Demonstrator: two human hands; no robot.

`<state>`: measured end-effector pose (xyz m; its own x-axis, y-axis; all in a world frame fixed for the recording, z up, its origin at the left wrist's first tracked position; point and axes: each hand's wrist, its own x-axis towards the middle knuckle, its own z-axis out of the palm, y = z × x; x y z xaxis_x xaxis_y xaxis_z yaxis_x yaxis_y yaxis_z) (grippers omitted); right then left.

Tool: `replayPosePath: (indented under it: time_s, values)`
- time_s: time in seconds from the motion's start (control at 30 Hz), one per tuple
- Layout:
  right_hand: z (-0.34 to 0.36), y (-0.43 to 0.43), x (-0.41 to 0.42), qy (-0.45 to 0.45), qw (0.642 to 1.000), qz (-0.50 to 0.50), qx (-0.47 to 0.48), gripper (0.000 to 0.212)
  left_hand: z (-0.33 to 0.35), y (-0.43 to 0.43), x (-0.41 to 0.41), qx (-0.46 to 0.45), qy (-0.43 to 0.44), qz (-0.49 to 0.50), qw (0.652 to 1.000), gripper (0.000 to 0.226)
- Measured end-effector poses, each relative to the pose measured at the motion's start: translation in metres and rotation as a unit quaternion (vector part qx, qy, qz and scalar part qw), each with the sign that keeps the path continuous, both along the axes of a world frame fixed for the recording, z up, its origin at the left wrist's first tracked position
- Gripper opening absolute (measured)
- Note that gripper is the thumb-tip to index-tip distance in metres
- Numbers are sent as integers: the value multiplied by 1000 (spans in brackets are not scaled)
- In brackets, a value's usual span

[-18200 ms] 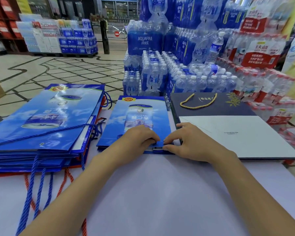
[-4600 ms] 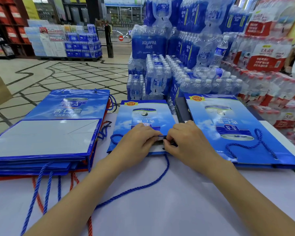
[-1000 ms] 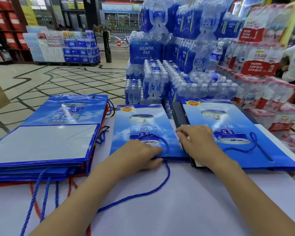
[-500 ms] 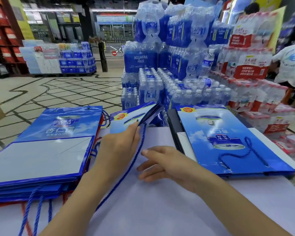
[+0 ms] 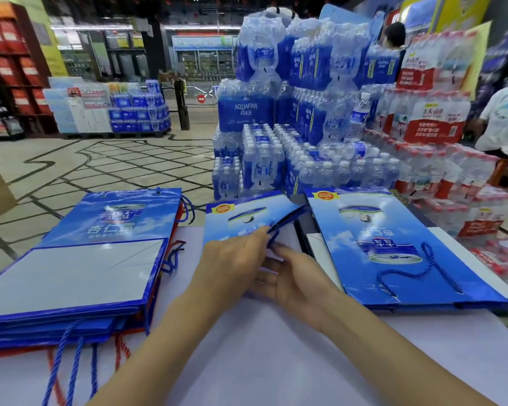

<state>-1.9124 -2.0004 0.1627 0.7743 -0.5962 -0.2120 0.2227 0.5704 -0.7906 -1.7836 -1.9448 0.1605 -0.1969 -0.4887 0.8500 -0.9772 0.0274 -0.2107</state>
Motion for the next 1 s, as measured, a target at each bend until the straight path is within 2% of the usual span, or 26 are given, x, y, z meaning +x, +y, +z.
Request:
replayPosePath:
  time_s: [0.1, 0.2, 0.27, 0.4, 0.47, 0.53, 0.6, 0.63, 0.67, 0.73, 0.8, 0.83, 0.93, 1.0]
  values:
    - [6, -7, -4, -17, 1000, -13, 4, 27, 3, -4, 4, -58, 85, 27, 994, 22]
    - [4, -5, -3, 60, 998, 30, -12, 39, 4, -1, 6, -102, 238, 38, 965, 28]
    - [0, -1, 0, 97, 993, 69, -11, 47, 7, 1, 5, -140, 361, 6, 922, 35]
    - [-6, 2, 7, 95, 991, 99, 1, 52, 28, 3, -4, -212, 562, -29, 799, 21]
    - [-5, 3, 10, 66, 994, 88, -8, 49, 38, 5, -9, -219, 615, -39, 757, 19]
    - [-4, 1, 11, 31, 999, 41, -14, 38, 41, 5, -11, -197, 653, -47, 729, 17]
    - [1, -9, 8, 22, 999, -18, -36, 26, 39, 5, -11, -167, 694, -74, 697, 11]
    - [5, -15, 5, 29, 997, -42, -50, 24, 38, 6, -11, -153, 706, -83, 687, 17]
    - [10, -22, 1, 42, 995, -60, -65, 23, 36, 8, -10, -139, 710, -76, 686, 27]
    - [19, -31, -8, 75, 990, -68, -100, 14, 32, 14, -8, -112, 687, -32, 717, 43]
    - [22, -37, -13, 116, 983, -58, -133, 7, 32, 21, -8, -78, 660, 2, 747, 50]
    - [23, -39, -15, 144, 976, -60, -154, 4, 33, 25, -9, -46, 663, 14, 747, 51]
    - [20, -47, -18, 219, 948, -97, -212, 19, 38, 41, -5, 78, 678, 83, 726, 50]
    - [23, -49, -23, 271, 925, -124, -237, 27, 36, 53, 1, 139, 612, 161, 762, 48]
